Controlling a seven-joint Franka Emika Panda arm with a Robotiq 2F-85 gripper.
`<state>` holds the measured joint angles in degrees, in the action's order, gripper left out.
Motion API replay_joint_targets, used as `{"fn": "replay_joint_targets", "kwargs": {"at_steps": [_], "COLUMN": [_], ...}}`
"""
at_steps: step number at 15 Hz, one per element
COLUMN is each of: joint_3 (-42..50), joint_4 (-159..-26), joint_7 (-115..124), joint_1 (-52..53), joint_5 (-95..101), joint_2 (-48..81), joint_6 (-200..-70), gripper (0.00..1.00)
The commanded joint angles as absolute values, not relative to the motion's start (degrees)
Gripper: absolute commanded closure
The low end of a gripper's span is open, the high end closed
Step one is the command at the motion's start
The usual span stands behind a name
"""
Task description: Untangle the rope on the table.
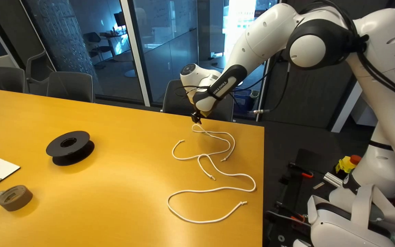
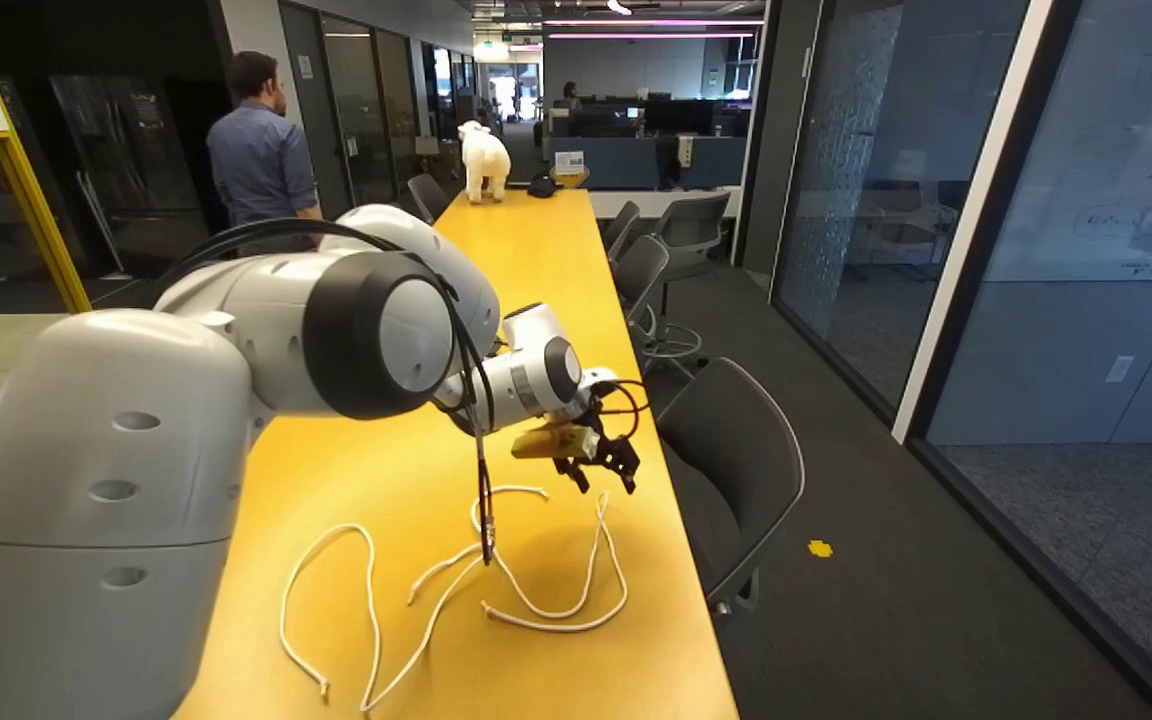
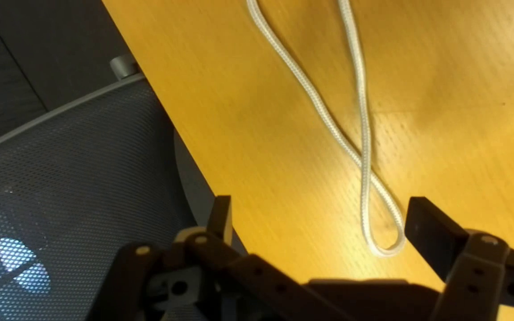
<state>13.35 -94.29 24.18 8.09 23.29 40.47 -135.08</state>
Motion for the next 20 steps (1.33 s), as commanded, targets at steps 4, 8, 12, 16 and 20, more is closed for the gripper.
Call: {"fn": "replay_joint_targets", "kwargs": {"at_steps": [4, 8, 12, 16, 20], "joint_3": [14.0, 13.1, 10.7, 8.3, 6.3], "joint_4": [-87.2, -83.1, -79.2, -76.7, -75.2], "joint_7": [23.4, 21.3, 16.7, 11.7, 7.3], "joint_1": [3.9, 0.9, -1.9, -4.0, -5.3], "joint_5": [21.2, 18.0, 13.5, 9.5, 6.6], "joint_2": [45.7, 49.7, 53.1, 54.7, 55.1], "joint_6": [-136.5, -135.8, -134.6, -133.7, -132.3], "gripper": [0.00, 0.00, 0.00, 0.00, 0.00]}}
